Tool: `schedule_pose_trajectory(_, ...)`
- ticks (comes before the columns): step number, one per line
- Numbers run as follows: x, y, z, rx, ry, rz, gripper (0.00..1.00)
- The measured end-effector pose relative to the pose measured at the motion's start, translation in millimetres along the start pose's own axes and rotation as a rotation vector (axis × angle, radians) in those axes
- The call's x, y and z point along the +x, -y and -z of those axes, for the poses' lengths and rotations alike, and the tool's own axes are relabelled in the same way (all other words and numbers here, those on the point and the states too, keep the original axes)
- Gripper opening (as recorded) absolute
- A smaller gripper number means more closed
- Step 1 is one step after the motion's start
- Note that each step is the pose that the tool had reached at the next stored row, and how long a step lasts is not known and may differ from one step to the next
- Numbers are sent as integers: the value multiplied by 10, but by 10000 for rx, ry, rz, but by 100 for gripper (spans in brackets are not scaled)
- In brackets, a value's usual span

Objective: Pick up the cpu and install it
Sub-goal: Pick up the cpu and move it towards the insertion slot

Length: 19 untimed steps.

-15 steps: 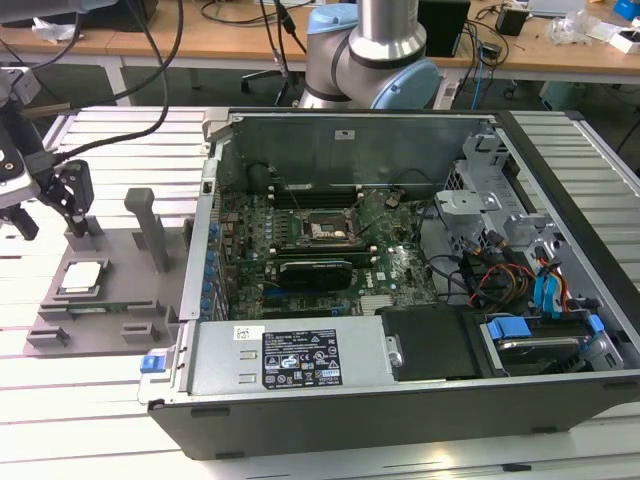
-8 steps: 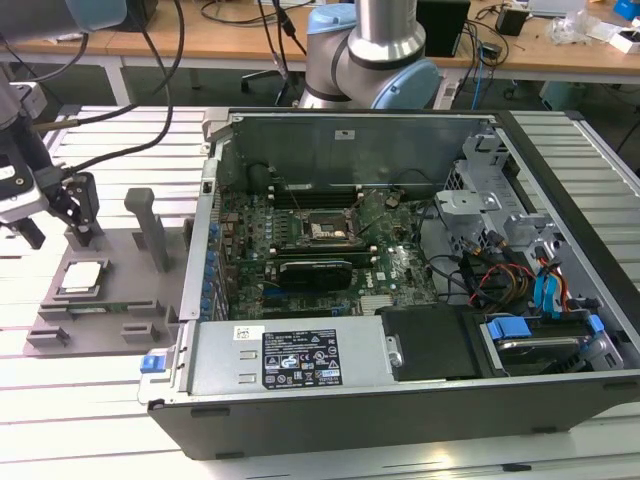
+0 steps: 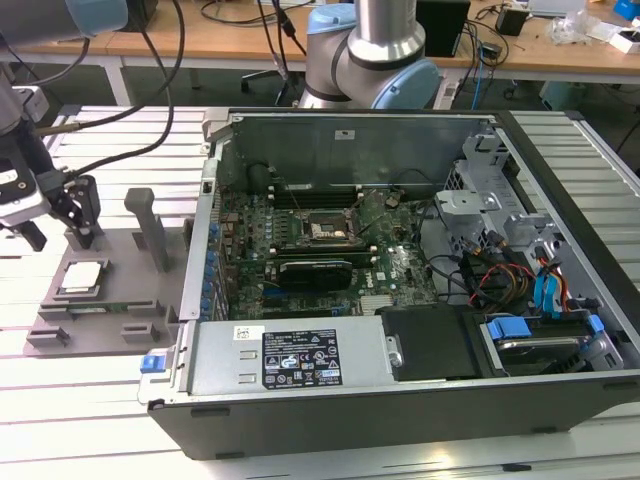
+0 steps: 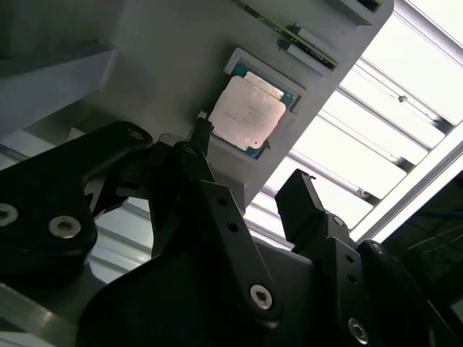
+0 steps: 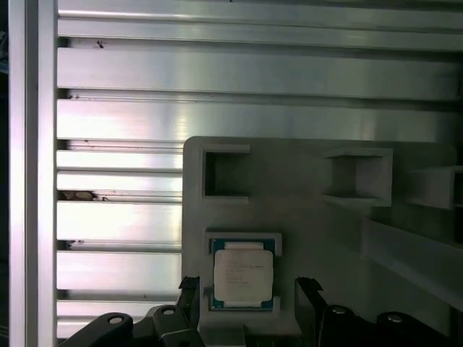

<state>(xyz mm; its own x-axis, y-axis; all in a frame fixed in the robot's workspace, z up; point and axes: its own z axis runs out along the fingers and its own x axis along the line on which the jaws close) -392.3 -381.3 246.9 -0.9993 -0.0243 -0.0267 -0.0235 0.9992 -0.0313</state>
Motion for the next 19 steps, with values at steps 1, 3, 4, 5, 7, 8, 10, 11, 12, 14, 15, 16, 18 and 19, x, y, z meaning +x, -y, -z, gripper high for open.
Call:
schedule_pose_trajectory(1,0,0,-10,0,0,0,63)
schedule_pose_trajectory(3,1,-1,-32,0,0,0,63)
schedule_pose_trajectory(4,1,-1,-46,0,0,1,63)
schedule_pose_trajectory(5,1,-2,-56,0,1,0,63)
schedule_pose_trajectory(7,2,-2,-76,0,0,0,63)
schedule_pose_trajectory(8,2,-3,-86,1,0,0,63)
schedule_pose_trajectory(10,3,-3,-104,0,0,0,63)
schedule_pose_trajectory(11,3,-3,-110,0,1,0,63)
schedule_pose_trajectory(12,3,-4,-120,0,0,1,63)
schedule_pose_trajectory(14,4,-4,-132,0,0,1,63)
schedule_pose_trajectory(15,4,-4,-139,0,0,0,63)
schedule_pose_trajectory(16,4,-4,-143,1,0,1,63)
schedule_pose_trajectory(18,4,-5,-155,0,0,1,63)
schedule_pose_trajectory(19,4,-5,-160,0,0,0,63)
